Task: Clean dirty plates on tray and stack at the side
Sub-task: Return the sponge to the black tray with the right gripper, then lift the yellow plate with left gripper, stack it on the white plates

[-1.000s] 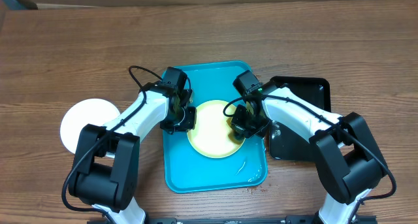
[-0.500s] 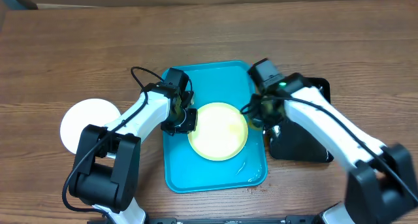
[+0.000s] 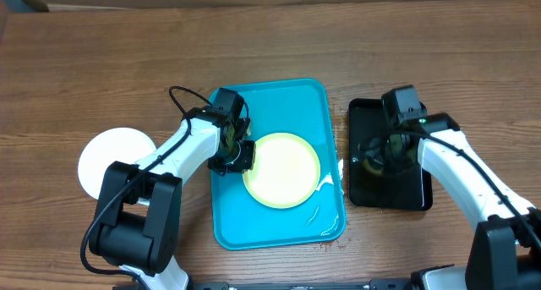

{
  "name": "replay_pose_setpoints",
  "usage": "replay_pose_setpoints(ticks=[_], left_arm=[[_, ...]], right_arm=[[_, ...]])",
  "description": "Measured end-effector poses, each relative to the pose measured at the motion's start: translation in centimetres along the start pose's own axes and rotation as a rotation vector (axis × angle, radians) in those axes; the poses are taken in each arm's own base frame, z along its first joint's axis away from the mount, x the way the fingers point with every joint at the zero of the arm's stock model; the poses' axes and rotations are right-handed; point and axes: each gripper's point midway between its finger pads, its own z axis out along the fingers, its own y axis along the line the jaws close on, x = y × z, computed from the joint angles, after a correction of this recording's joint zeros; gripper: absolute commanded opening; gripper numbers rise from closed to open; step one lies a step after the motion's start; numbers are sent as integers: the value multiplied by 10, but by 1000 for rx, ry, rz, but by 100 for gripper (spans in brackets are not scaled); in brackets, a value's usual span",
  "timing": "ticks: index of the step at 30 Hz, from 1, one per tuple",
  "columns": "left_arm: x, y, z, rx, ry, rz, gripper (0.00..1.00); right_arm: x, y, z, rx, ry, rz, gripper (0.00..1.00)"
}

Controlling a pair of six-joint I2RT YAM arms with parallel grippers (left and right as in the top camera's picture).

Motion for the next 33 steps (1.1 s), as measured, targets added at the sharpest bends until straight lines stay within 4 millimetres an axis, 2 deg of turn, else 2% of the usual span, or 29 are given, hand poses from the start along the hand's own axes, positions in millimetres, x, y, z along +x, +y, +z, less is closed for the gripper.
replay_pose_setpoints(ticks=[3, 7, 12, 14, 16, 21, 22, 25, 27, 30, 33], left_arm=[[0, 0, 0, 1, -1, 0, 4], [0, 0, -1, 7, 1, -4, 4], [1, 1, -12, -13, 14, -9, 4], [-3, 2, -29, -39, -19, -3, 4], [-8, 5, -63, -78, -86, -2, 4], [-27, 3, -140, -60, -315, -2, 4], [-27, 3, -148, -69, -343, 1, 4], [-29, -3, -155, -78, -374, 23, 4], [-35, -21, -160, -64, -408, 69, 4], [-49, -59, -169, -18, -499, 141, 4], [-57, -106, -172, 36, -582, 209, 4]], right_arm=[[-2, -7, 3, 3, 1, 14, 34], [-7, -8, -10, -7, 27, -4, 35], [-33, 10, -62, -111, -38, -45, 40], [-37, 15, -82, -149, -79, -68, 42], [-37, 18, -98, -182, -115, -86, 43], [-35, 19, -107, -199, -133, -102, 43], [-35, 19, -107, -198, -132, -103, 44], [-32, 17, -106, -192, -121, -104, 44], [-30, 15, -106, -186, -110, -103, 45], [-29, 5, -105, -174, -87, -70, 48], [-39, -30, -106, -144, -74, 62, 54]])
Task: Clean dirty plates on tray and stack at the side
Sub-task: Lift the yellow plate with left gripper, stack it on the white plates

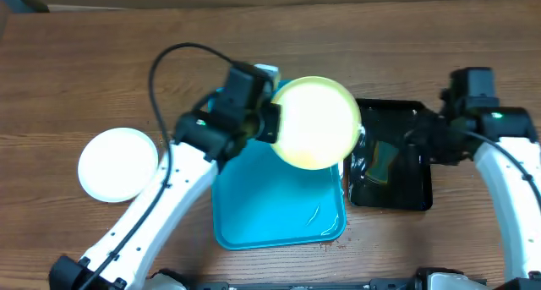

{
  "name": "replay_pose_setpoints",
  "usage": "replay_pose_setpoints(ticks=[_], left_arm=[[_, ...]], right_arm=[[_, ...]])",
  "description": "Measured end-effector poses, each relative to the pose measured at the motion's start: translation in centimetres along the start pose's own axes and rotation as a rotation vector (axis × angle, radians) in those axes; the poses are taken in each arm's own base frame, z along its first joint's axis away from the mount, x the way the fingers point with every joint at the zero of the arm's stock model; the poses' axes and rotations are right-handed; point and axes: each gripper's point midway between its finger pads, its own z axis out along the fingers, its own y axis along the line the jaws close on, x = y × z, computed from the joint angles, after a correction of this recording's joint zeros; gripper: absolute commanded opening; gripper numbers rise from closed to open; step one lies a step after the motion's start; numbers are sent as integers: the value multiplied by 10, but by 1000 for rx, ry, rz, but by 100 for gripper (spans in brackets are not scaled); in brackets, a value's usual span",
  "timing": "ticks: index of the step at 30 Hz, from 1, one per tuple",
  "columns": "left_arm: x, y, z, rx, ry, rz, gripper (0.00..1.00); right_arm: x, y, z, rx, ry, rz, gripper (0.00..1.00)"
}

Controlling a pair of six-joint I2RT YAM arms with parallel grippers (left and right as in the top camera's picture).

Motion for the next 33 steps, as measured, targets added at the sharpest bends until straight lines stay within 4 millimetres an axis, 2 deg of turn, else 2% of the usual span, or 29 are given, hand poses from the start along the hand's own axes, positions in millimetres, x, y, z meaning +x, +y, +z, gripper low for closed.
replay_pose_setpoints(ticks=[1, 4, 8, 11, 14, 16, 18, 21, 23, 25, 28, 33], left_arm=[[-2, -14, 4, 18, -15, 15, 4], [-8, -49, 26, 51, -59, 44, 4], [8, -80, 61, -16, -34, 126, 4], [15, -104, 72, -81, -42, 209, 4], [3, -126, 58, -161, -126, 300, 4], [-17, -138, 38, -235, -226, 367, 4], [-28, -149, 25, -282, -301, 435, 4], [-38, -169, 6, -392, -408, 582, 4], [-39, -180, 2, -468, -447, 681, 4], [-36, -184, 3, -526, -452, 748, 4], [-35, -181, 7, -606, -441, 808, 4], [-39, -178, 3, -658, -449, 833, 4]], right_arm=[[-5, -15, -3, 12, -1, 59, 61], [-16, -58, -11, 27, -3, 242, 69], [-13, -82, -17, 42, 16, 344, 69], [-11, -84, -18, 42, 26, 357, 69], [-11, -84, -18, 39, 27, 357, 69], [-11, -84, -18, 39, 28, 358, 69], [-10, -84, -18, 39, 28, 357, 69], [-11, -84, -18, 39, 27, 358, 69], [-11, -84, -18, 38, 27, 357, 70], [-11, -84, -18, 38, 27, 357, 70], [-11, -84, -18, 38, 27, 357, 69], [-11, -84, -18, 38, 27, 358, 69]])
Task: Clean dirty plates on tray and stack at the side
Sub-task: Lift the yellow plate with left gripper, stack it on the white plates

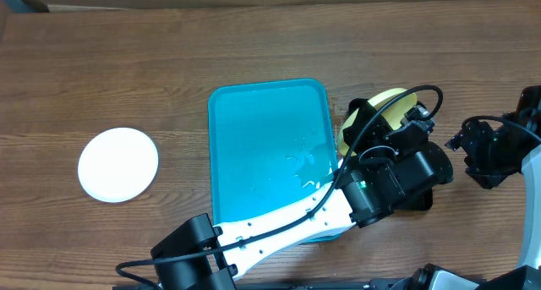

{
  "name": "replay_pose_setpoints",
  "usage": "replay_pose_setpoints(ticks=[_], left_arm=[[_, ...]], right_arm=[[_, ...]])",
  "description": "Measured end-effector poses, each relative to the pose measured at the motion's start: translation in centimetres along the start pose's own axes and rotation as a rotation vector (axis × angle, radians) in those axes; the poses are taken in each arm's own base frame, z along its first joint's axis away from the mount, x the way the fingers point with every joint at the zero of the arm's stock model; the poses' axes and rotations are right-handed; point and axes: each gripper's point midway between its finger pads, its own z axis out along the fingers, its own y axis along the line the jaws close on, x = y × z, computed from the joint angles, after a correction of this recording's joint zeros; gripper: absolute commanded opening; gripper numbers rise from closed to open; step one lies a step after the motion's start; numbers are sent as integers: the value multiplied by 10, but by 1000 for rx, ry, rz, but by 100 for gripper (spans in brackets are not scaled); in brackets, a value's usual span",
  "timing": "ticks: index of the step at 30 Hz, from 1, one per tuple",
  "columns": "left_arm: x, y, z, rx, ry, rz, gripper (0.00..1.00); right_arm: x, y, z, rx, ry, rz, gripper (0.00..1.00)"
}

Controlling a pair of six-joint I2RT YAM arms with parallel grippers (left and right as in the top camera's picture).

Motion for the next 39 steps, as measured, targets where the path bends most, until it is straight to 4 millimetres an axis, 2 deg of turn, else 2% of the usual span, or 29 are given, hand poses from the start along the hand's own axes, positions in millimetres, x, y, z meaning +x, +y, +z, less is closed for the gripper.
replay_pose_setpoints(ticks=[19, 31, 34, 36, 37, 38, 39], left_arm=[[-5, 4, -3, -27, -12, -13, 4], [16, -4, 2, 22, 51, -82, 4], [35, -4, 8, 66, 118, -127, 4], [61, -1, 10, 133, 210, -161, 4], [74, 8, 10, 155, 259, -200, 4], [95, 33, 7, 171, 340, -280, 4], [105, 56, 4, 165, 376, -366, 4]], right_arm=[[1, 0, 0, 2, 3, 0, 70], [0, 0, 0, 0, 1, 0, 70], [0, 0, 0, 0, 1, -1, 70], [1, 0, 0, 2, 4, 1, 70], [2, -1, 0, 4, 8, 2, 70], [2, -1, 0, 2, 8, 2, 70], [2, -1, 0, 2, 10, 2, 70]])
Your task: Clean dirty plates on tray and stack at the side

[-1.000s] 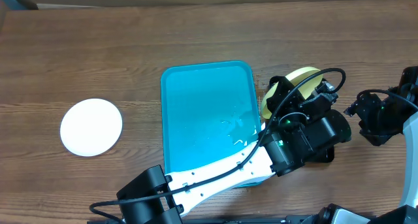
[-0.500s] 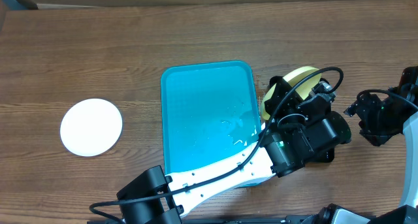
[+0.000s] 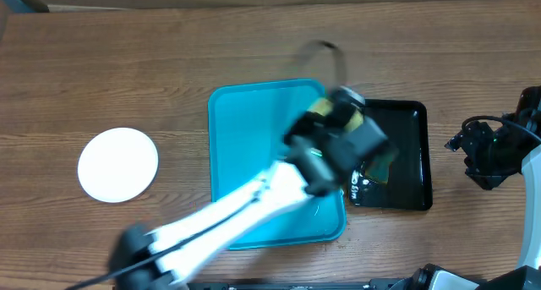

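My left arm reaches, motion-blurred, across the blue tray (image 3: 245,129). Its left gripper (image 3: 331,117) is at the tray's far right corner, beside the black tray (image 3: 410,155). Only a sliver of the yellow-green plate (image 3: 315,106) shows at the fingers, apparently edge-on in their grip. A greenish sponge (image 3: 382,161) lies in the black tray. The white plate (image 3: 118,163) lies flat on the table at the left. My right gripper (image 3: 483,155) hangs at the far right, clear of the black tray; its jaws are too dark to read.
Wet streaks show on the blue tray's floor near its front right corner. A wooden table (image 3: 127,62) carries everything. The left arm's cable loops above the blue tray's far edge.
The left arm has drawn back from over the black tray to the blue tray's far right corner, with the plate now nearly hidden. The black tray and sponge show again. The right arm has not moved.
The left gripper was at the yellow-green plate lying on the blue tray, with the right gripper over the black tray. Then the plate was lifted above the tray's far edge, then held tilted over the black tray with the right arm withdrawn. Now it is back by the blue tray.
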{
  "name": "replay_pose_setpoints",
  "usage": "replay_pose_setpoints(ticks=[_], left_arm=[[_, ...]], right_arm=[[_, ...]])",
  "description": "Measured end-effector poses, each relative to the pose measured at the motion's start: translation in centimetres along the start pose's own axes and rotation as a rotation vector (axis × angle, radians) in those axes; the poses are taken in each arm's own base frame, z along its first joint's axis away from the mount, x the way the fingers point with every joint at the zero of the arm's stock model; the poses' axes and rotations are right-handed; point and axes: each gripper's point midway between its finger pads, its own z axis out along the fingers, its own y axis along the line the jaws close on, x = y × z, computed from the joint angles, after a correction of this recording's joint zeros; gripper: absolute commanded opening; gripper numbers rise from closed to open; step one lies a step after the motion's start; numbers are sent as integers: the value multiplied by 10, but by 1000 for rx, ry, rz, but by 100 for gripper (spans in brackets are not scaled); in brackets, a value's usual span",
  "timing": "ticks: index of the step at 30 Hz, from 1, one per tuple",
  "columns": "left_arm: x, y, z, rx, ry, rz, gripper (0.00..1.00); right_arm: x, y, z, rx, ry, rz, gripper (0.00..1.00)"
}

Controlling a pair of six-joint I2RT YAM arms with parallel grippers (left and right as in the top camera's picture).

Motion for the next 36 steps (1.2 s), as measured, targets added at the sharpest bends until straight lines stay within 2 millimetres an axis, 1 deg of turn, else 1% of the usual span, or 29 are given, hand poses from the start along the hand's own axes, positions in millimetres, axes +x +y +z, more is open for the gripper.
replay_pose_setpoints(ticks=[1, 2, 3, 4, 5, 6, 7, 9, 11, 13, 14, 16, 18, 20, 22, 23, 24, 25, 26, 27, 28, 31, 32, 34, 36], left_arm=[[11, 29, -5, -2, 59, -77, 4], [27, 79, -15, -31, 118, -204, 4], [33, 115, -21, -59, 132, -316, 4], [49, 154, -27, -98, 174, -426, 4], [62, 182, -32, -137, 198, -508, 4], [83, 219, -37, -202, 239, -621, 4], [95, 237, -40, -244, 262, -673, 4], [139, 290, -45, -384, 357, -846, 4], [169, 317, -38, -454, 420, -967, 4], [200, 339, -29, -519, 470, -1062, 4], [225, 350, -22, -552, 508, -1123, 4], [273, 359, -6, -565, 579, -1227, 4], [305, 362, 9, -538, 602, -1301, 4], [340, 358, 20, -506, 657, -1365, 4], [361, 349, 30, -470, 712, -1389, 4], [371, 340, 43, -434, 747, -1388, 5], [374, 337, 50, -416, 762, -1384, 12], [376, 335, 54, -406, 767, -1380, 23], [377, 336, 61, -393, 761, -1380, 39], [378, 336, 65, -380, 760, -1369, 61], [377, 334, 68, -361, 761, -1369, 65], [373, 328, 66, -318, 776, -1377, 67], [365, 329, 63, -292, 770, -1387, 70], [337, 337, 57, -205, 718, -1388, 74], [300, 351, 52, -128, 615, -1353, 77]], right_arm=[[-1, 0, 0, -2, -2, -1, 70], [0, 0, 0, -1, -1, 0, 70], [0, 0, 0, -1, 0, -1, 70], [0, 0, 0, -2, -1, -1, 70], [0, 0, 0, -1, 0, 0, 70], [-1, 0, 0, -2, -2, -1, 70], [0, 0, 0, -1, -2, -1, 70], [-1, 0, 0, -2, -2, -1, 70], [0, 1, 0, -4, -1, -1, 70], [0, 1, 0, -3, 0, 0, 70], [-1, 1, 0, -4, -2, -1, 70], [-1, 1, 0, -5, -2, -1, 70], [-1, 1, 0, -5, -2, -1, 70], [-1, 1, 0, -6, -4, -2, 70], [-1, 1, 0, -6, -4, -1, 70], [-1, 1, 0, -6, -4, -2, 70], [-1, 1, 0, -6, -5, -2, 70], [-1, 1, 0, -6, -5, -2, 70], [-1, 1, 0, -6, -4, -1, 70], [-1, 1, 0, -6, -5, -1, 70], [-1, 1, 0, -6, -4, -2, 70], [0, 2, 0, -13, 1, -10, 68], [0, 3, 0, -16, 2, -15, 68], [0, 9, 0, -46, 4, -53, 69], [0, 18, 0, -80, -3, -98, 69]])
